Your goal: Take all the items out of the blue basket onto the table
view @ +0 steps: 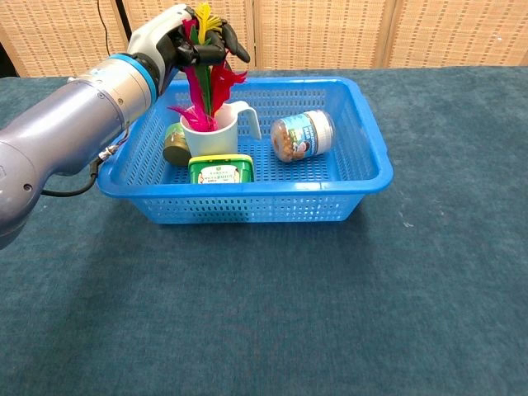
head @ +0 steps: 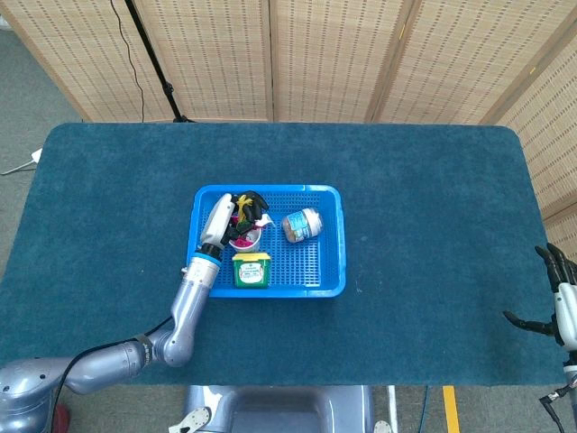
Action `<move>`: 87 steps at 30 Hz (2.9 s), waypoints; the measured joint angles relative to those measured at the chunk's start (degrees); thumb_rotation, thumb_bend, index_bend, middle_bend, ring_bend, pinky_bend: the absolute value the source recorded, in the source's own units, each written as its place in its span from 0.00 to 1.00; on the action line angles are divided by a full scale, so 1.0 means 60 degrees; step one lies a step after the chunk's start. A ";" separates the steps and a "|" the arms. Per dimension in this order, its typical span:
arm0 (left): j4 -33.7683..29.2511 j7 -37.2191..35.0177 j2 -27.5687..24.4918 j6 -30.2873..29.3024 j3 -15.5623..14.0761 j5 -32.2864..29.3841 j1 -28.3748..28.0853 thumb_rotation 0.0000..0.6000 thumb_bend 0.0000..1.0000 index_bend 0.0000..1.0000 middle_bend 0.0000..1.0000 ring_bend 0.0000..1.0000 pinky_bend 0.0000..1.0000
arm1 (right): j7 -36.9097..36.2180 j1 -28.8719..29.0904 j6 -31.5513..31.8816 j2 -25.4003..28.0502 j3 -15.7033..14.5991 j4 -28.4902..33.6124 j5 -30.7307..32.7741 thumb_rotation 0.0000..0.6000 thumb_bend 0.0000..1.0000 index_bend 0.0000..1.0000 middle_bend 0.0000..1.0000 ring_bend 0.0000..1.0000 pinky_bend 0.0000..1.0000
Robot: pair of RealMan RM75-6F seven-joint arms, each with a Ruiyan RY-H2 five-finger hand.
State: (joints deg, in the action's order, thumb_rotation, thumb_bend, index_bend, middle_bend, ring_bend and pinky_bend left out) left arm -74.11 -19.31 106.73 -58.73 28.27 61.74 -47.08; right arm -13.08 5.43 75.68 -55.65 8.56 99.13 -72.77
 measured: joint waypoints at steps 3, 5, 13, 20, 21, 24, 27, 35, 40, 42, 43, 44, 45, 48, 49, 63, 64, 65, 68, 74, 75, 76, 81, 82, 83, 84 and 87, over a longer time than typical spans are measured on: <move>-0.0292 -0.0068 -0.0142 -0.0160 0.0058 0.0167 0.0039 1.00 1.00 0.77 0.50 0.56 0.70 | -0.0007 -0.0003 0.0004 0.0003 0.0004 0.0006 0.0008 1.00 0.00 0.00 0.00 0.00 0.00; -0.0540 -0.0067 -0.0283 -0.0257 0.0097 0.0265 0.0071 1.00 1.00 0.77 0.50 0.56 0.70 | -0.0005 -0.0003 0.0003 0.0008 0.0004 0.0009 0.0008 1.00 0.00 0.00 0.00 0.00 0.00; -0.2288 0.0483 -0.1633 -0.0906 0.0440 0.0696 0.0390 1.00 1.00 0.77 0.50 0.56 0.70 | -0.0046 -0.0026 0.0044 0.0037 -0.0007 0.0044 -0.0046 1.00 0.00 0.00 0.00 0.00 0.00; -0.3399 0.0949 -0.3337 -0.1372 0.0931 0.0629 0.1083 1.00 1.00 0.77 0.50 0.56 0.70 | 0.0000 -0.0052 0.0101 0.0041 -0.0059 0.0125 -0.0164 1.00 0.00 0.00 0.00 0.00 0.00; -0.3489 0.0926 -0.3636 -0.1390 0.0985 0.0548 0.1260 1.00 1.00 0.76 0.50 0.55 0.70 | 0.0018 -0.0050 0.0097 0.0036 -0.0071 0.0136 -0.0182 1.00 0.00 0.00 0.00 0.00 0.00; -0.3398 0.0630 -0.4157 -0.1349 0.0983 0.0336 0.1727 1.00 1.00 0.76 0.50 0.55 0.70 | 0.0058 -0.0036 0.0078 0.0023 -0.0106 0.0180 -0.0248 1.00 0.00 0.00 0.00 0.00 0.00; -0.2949 0.0197 -0.4215 -0.1228 0.0901 0.0189 0.1877 1.00 1.00 0.75 0.50 0.55 0.70 | 0.0149 -0.0016 0.0058 -0.0006 -0.0131 0.0180 -0.0274 1.00 0.00 0.00 0.00 0.00 0.00; -0.0403 -0.1495 -0.3866 -0.0236 0.0608 -0.0095 0.1873 1.00 0.44 0.00 0.00 0.00 0.05 | 0.0963 0.0139 -0.0120 -0.0317 -0.0164 0.0102 -0.0023 1.00 0.00 0.00 0.00 0.00 0.00; 0.0695 -0.3471 -0.3772 0.0987 0.0128 0.0617 0.1710 1.00 0.19 0.00 0.00 0.00 0.00 | 0.1492 0.0245 -0.0212 -0.0548 -0.0159 0.0100 0.0270 1.00 0.00 0.00 0.00 0.00 0.00; 0.1167 -0.3960 -0.3739 0.1111 -0.0091 0.1103 0.1653 1.00 0.18 0.00 0.00 0.00 0.00 | 0.1559 0.0269 -0.0247 -0.0574 -0.0155 0.0103 0.0335 1.00 0.00 0.00 0.00 0.00 0.00; 0.1388 -0.4059 -0.3743 0.1092 -0.0166 0.1322 0.1641 1.00 0.18 0.00 0.00 0.00 0.00 | 0.1558 0.0271 -0.0248 -0.0574 -0.0151 0.0112 0.0343 1.00 0.00 0.00 0.00 0.00 0.00; 0.1583 -0.4120 -0.3760 0.1046 -0.0236 0.1513 0.1635 1.00 0.18 0.00 0.00 0.00 0.00 | 0.1545 0.0268 -0.0240 -0.0569 -0.0150 0.0118 0.0338 1.00 0.00 0.00 0.00 0.00 0.00; 0.1759 -0.4162 -0.3808 0.0940 -0.0332 0.1719 0.1638 1.00 0.18 0.00 0.00 0.00 0.00 | 0.1525 0.0263 -0.0228 -0.0560 -0.0148 0.0125 0.0324 1.00 0.00 0.00 0.00 0.00 0.00; 0.1597 -0.4134 -0.4040 0.0482 -0.0571 0.2266 0.1694 1.00 0.18 0.00 0.00 0.00 0.00 | 0.1427 0.0231 -0.0166 -0.0513 -0.0149 0.0163 0.0251 1.00 0.00 0.00 0.00 0.00 0.00; 0.1422 -0.4089 -0.4138 0.0317 -0.0642 0.2421 0.1725 1.00 0.18 0.00 0.00 0.00 0.00 | 0.1372 0.0211 -0.0134 -0.0486 -0.0150 0.0182 0.0219 1.00 0.00 0.00 0.00 0.00 0.00; -0.1312 0.0378 -0.5675 -0.0229 -0.2404 0.3953 0.2126 1.00 0.18 0.00 0.00 0.00 0.00 | 0.0870 0.0056 0.0054 -0.0218 -0.0210 0.0343 -0.0129 1.00 0.00 0.00 0.00 0.00 0.00; -0.1440 0.0803 -0.5705 -0.0143 -0.2491 0.3947 0.2118 1.00 0.18 0.00 0.00 0.00 0.00 | 0.0849 0.0050 0.0060 -0.0207 -0.0212 0.0345 -0.0138 1.00 0.00 0.00 0.00 0.00 0.00; -0.1553 0.1231 -0.5716 -0.0043 -0.2566 0.3917 0.2101 1.00 0.18 0.00 0.00 0.00 0.00 | 0.0832 0.0046 0.0065 -0.0199 -0.0211 0.0344 -0.0142 1.00 0.00 0.00 0.00 0.00 0.00; -0.1881 0.2630 -0.5659 0.0314 -0.2746 0.3650 0.2000 1.00 0.19 0.00 0.00 0.00 0.00 | 0.0785 0.0043 0.0069 -0.0181 -0.0194 0.0328 -0.0121 1.00 0.00 0.00 0.00 0.00 0.00; -0.2229 0.4679 -0.5037 0.0984 -0.2868 0.2571 0.1554 1.00 0.22 0.09 0.00 0.00 0.00 | 0.0756 0.0091 -0.0048 -0.0188 -0.0176 0.0267 -0.0039 1.00 0.00 0.00 0.00 0.00 0.00; -0.2225 0.4956 -0.4855 0.1072 -0.2852 0.2335 0.1441 1.00 0.23 0.11 0.00 0.00 0.00 | 0.0758 0.0096 -0.0055 -0.0190 -0.0176 0.0264 -0.0037 1.00 0.00 0.00 0.00 0.00 0.00; -0.2211 0.5145 -0.4714 0.1130 -0.2830 0.2167 0.1352 1.00 0.24 0.13 0.00 0.00 0.00 | 0.0760 0.0098 -0.0059 -0.0191 -0.0177 0.0263 -0.0037 1.00 0.00 0.00 0.00 0.00 0.00; -0.1996 0.5735 -0.3901 0.1277 -0.2625 0.1547 0.0910 1.00 0.27 0.20 0.00 0.00 0.00 | 0.0722 0.0092 -0.0047 -0.0181 -0.0158 0.0250 -0.0005 1.00 0.00 0.00 0.00 0.00 0.00; -0.1951 0.5757 -0.3759 0.1260 -0.2582 0.1498 0.0854 1.00 0.27 0.21 0.00 0.00 0.00 | 0.0702 0.0090 -0.0045 -0.0174 -0.0148 0.0241 0.0013 1.00 0.00 0.00 0.00 0.00 0.00; -0.1911 0.5761 -0.3623 0.1225 -0.2535 0.1464 0.0805 1.00 0.27 0.21 0.00 0.00 0.00 | 0.0682 0.0088 -0.0045 -0.0169 -0.0141 0.0233 0.0027 1.00 0.00 0.00 0.00 0.00 0.00; -0.1865 0.5747 -0.3455 0.1145 -0.2468 0.1438 0.0747 1.00 0.28 0.22 0.00 0.00 0.00 | 0.0661 0.0086 -0.0047 -0.0162 -0.0135 0.0226 0.0040 1.00 0.00 0.00 0.00 0.00 0.00; -0.1761 0.5726 -0.3194 0.0937 -0.2335 0.1414 0.0606 1.00 0.28 0.23 0.00 0.00 0.00 | 0.0581 0.0083 -0.0063 -0.0138 -0.0114 0.0205 0.0070 1.00 0.00 0.00 0.00 0.00 0.00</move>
State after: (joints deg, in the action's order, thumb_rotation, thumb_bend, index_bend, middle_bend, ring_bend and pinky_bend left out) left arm -84.67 15.05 87.56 -53.11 14.25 70.22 -43.44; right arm -9.59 5.93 75.30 -56.48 7.88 100.36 -72.34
